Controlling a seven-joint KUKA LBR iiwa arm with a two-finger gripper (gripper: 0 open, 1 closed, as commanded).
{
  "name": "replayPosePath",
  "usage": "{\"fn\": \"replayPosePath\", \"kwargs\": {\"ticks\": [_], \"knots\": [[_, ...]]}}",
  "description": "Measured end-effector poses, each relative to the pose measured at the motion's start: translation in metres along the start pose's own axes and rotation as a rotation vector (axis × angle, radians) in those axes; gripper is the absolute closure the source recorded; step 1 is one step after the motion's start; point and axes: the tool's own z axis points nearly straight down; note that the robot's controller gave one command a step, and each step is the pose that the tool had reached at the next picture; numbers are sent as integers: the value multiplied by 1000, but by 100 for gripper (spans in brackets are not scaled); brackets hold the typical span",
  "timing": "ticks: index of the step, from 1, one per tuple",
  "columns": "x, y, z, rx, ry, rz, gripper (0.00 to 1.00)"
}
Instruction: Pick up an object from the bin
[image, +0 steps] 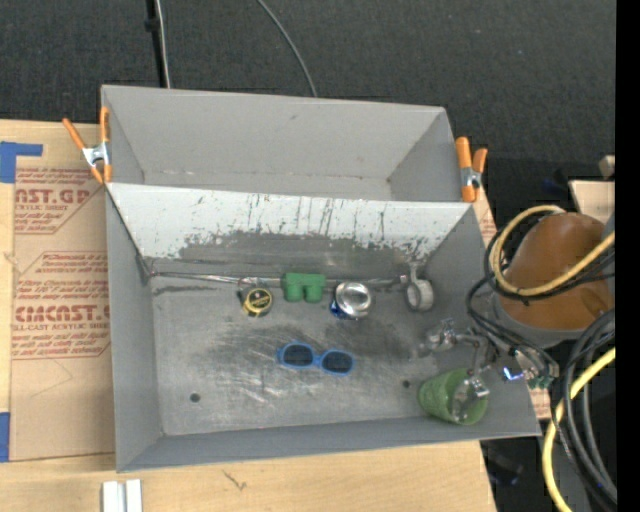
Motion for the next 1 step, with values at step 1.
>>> {"fn": "replayPosePath", "kwargs": {"ticks": [1], "knots": [[-2,0,1,0,-2,-155,0]]}}
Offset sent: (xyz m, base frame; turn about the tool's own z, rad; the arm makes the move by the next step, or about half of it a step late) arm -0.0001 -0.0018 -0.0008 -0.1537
